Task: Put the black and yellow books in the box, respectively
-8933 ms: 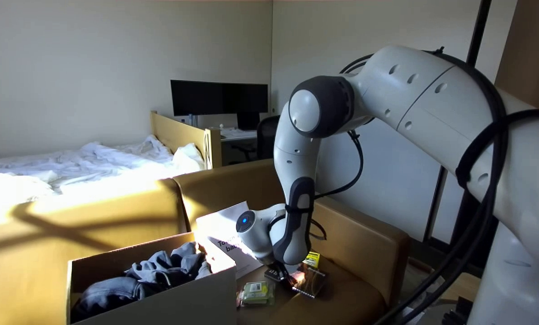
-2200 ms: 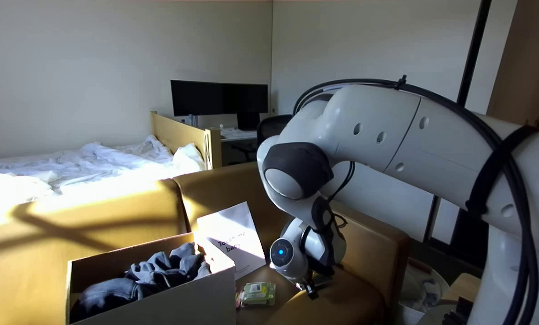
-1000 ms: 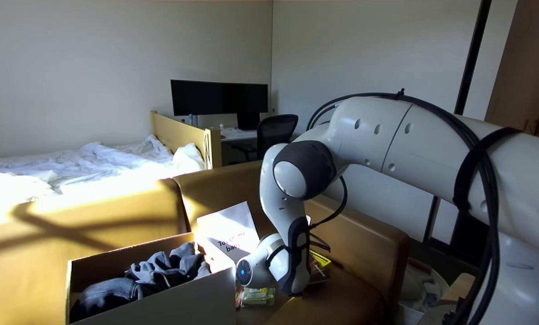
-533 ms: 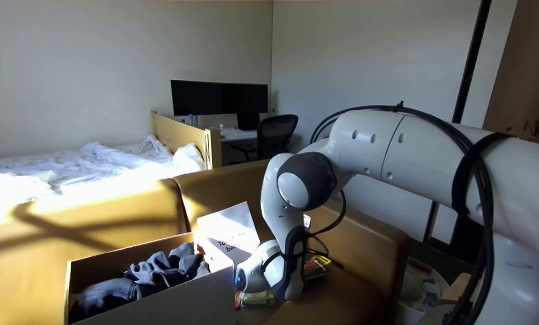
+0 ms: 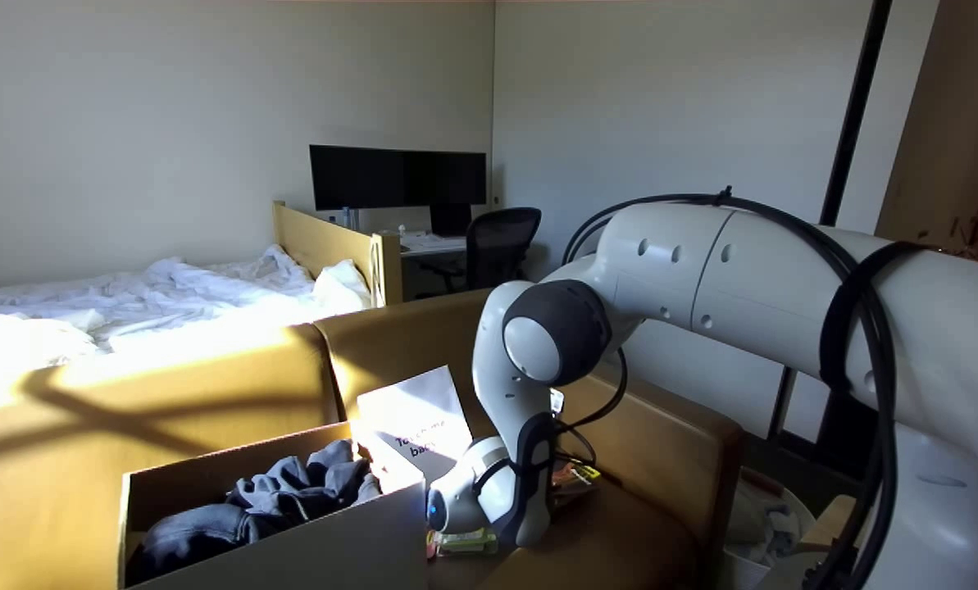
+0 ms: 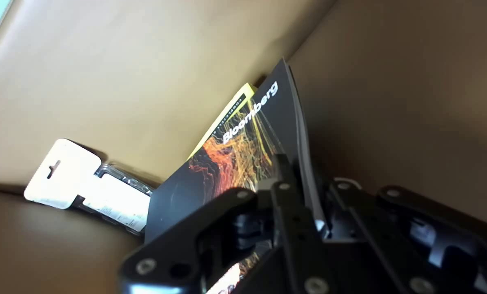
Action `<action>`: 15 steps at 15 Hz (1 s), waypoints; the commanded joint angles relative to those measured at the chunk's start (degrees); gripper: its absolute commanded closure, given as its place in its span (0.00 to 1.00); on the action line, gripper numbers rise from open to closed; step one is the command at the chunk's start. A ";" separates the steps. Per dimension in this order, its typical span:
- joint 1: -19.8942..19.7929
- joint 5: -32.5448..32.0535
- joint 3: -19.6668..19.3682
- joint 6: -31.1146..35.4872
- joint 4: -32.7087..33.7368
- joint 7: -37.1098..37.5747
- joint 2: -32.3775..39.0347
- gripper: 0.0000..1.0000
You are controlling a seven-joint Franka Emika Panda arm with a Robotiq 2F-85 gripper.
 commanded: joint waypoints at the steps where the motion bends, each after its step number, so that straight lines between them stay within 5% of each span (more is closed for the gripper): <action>1: 0.35 -0.93 0.72 -2.47 -1.84 1.87 -1.24 0.96; 4: 1.58 -2.54 -0.14 -2.97 -7.11 8.08 -4.27 0.95; 9: 4.14 -4.79 -2.43 -2.74 -21.45 29.55 -13.37 0.96; 12: 1.48 -4.27 1.17 -7.37 -28.91 37.62 -21.19 0.95; 15: -0.97 -1.37 4.40 -11.29 -34.64 37.72 -29.56 0.95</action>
